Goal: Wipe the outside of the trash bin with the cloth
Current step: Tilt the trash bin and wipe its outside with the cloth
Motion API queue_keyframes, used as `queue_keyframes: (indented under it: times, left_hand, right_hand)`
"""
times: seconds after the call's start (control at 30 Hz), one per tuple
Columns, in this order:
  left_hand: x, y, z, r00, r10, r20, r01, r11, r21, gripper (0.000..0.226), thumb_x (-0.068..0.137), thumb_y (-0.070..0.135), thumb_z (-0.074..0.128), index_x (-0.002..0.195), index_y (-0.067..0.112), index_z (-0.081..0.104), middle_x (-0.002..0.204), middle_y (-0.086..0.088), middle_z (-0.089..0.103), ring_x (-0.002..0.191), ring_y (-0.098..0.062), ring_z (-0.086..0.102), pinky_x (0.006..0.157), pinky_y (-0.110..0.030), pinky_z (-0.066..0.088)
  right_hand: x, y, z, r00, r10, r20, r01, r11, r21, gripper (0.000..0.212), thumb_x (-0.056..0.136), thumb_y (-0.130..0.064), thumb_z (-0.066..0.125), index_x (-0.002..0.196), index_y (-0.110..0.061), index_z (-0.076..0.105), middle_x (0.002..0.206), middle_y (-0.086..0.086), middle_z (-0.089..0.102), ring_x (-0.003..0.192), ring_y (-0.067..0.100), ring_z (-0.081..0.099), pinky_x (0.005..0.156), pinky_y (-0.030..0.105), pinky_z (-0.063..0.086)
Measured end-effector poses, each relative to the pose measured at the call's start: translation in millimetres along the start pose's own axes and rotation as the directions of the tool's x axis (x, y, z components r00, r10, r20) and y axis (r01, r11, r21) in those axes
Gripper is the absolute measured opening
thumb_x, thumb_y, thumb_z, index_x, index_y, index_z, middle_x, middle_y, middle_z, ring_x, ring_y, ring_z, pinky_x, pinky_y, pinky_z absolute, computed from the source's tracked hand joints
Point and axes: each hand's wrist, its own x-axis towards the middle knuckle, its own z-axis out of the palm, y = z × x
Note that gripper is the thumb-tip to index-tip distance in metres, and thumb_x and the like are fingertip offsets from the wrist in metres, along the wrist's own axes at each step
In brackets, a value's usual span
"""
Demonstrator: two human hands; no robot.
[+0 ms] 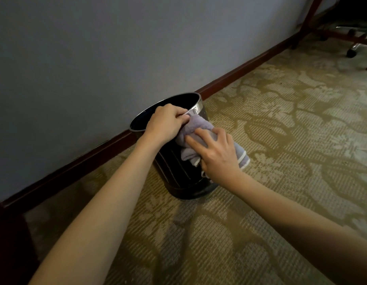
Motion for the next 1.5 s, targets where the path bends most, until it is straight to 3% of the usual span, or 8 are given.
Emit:
queue_keyframes:
  times: [0.1, 0.23, 0.47, 0.73, 0.93, 1.17, 1.4, 1.5]
  left_hand:
    - [-4, -24, -22, 0.984, 0.021, 0.178, -0.042, 0.992, 0.116, 0.049, 0.087, 0.042, 0.061, 0.134, 0.036, 0.049, 0.113, 0.008, 0.067, 0.119, -0.017, 0.052, 0.099, -0.033, 0.028]
    - [-13, -60, -48, 0.971, -0.038, 0.238, -0.012, 0.978, 0.206, 0.047, 0.093, 0.037, 0.054, 0.139, 0.032, 0.043, 0.135, 0.008, 0.055, 0.130, -0.016, 0.041, 0.102, -0.034, 0.015]
    - [-9, -69, -33, 0.985, 0.088, 0.146, -0.115, 0.976, 0.186, 0.025, 0.096, 0.019, 0.051, 0.117, 0.026, 0.064, 0.117, 0.005, 0.065, 0.117, -0.026, 0.051, 0.105, -0.048, 0.028]
    - [-10, -67, -20, 0.977, 0.153, 0.151, -0.164, 0.985, 0.062, 0.024, 0.089, 0.002, 0.056, 0.079, 0.023, 0.063, 0.076, 0.008, 0.063, 0.077, -0.007, 0.058, 0.070, -0.037, 0.047]
    - [-11, -52, -10, 0.981, 0.132, 0.145, -0.151, 0.980, 0.128, 0.024, 0.089, 0.006, 0.057, 0.076, 0.026, 0.061, 0.070, 0.018, 0.057, 0.074, -0.006, 0.057, 0.063, -0.027, 0.039]
    - [-8, -19, -10, 0.988, 0.125, 0.091, -0.140, 0.972, 0.191, 0.035, 0.086, 0.008, 0.059, 0.067, 0.036, 0.051, 0.066, 0.022, 0.048, 0.063, 0.009, 0.044, 0.057, -0.019, 0.033]
    - [-4, -33, -31, 1.000, 0.021, -0.001, -0.021, 0.987, 0.156, 0.023, 0.088, 0.001, 0.054, 0.069, 0.014, 0.059, 0.062, 0.002, 0.057, 0.064, -0.016, 0.056, 0.054, -0.032, 0.041]
    - [-3, -48, -33, 0.988, -0.066, -0.138, 0.079, 0.992, 0.095, 0.027, 0.088, -0.005, 0.049, 0.074, 0.015, 0.060, 0.064, 0.006, 0.056, 0.062, -0.017, 0.053, 0.051, -0.022, 0.038]
  right_hand:
    - [0, 9, 5, 0.999, 0.038, 0.002, -0.038, 0.999, 0.032, 0.049, 0.076, -0.011, 0.058, 0.123, -0.023, 0.062, 0.121, 0.008, 0.063, 0.093, 0.044, 0.055, 0.067, 0.045, 0.046]
    - [-4, 26, 10, 0.991, 0.128, -0.040, -0.125, 0.989, 0.074, 0.048, 0.075, -0.009, 0.055, 0.121, -0.021, 0.064, 0.121, 0.008, 0.063, 0.093, 0.044, 0.054, 0.071, 0.046, 0.046]
    - [-15, 39, 13, 0.984, 0.155, -0.088, -0.146, 0.984, 0.103, 0.048, 0.072, -0.003, 0.058, 0.117, -0.018, 0.067, 0.118, 0.011, 0.065, 0.091, 0.045, 0.054, 0.070, 0.046, 0.045]
    - [-21, 43, 11, 0.986, 0.153, -0.064, -0.144, 0.981, 0.130, 0.048, 0.071, -0.002, 0.062, 0.117, -0.015, 0.068, 0.118, 0.012, 0.065, 0.094, 0.048, 0.054, 0.071, 0.048, 0.046]
    - [-20, 57, 7, 0.975, 0.222, -0.031, -0.212, 0.959, 0.188, 0.042, 0.083, -0.011, 0.045, 0.118, -0.020, 0.068, 0.119, 0.007, 0.064, 0.093, 0.042, 0.052, 0.072, 0.047, 0.043]
    - [-17, 68, 14, 0.946, 0.324, 0.027, -0.318, 0.902, 0.291, 0.052, 0.077, 0.009, 0.054, 0.120, -0.019, 0.066, 0.122, 0.005, 0.060, 0.094, 0.038, 0.047, 0.076, 0.050, 0.042]
    - [22, 55, 19, 0.924, 0.362, 0.126, -0.380, 0.824, 0.419, 0.058, 0.077, 0.008, 0.045, 0.126, -0.020, 0.061, 0.125, 0.005, 0.056, 0.097, 0.035, 0.045, 0.085, 0.050, 0.042]
    - [41, 49, 23, 0.921, 0.324, 0.217, -0.387, 0.825, 0.412, 0.061, 0.079, 0.005, 0.045, 0.130, -0.025, 0.057, 0.128, 0.001, 0.053, 0.098, 0.032, 0.043, 0.087, 0.048, 0.041]
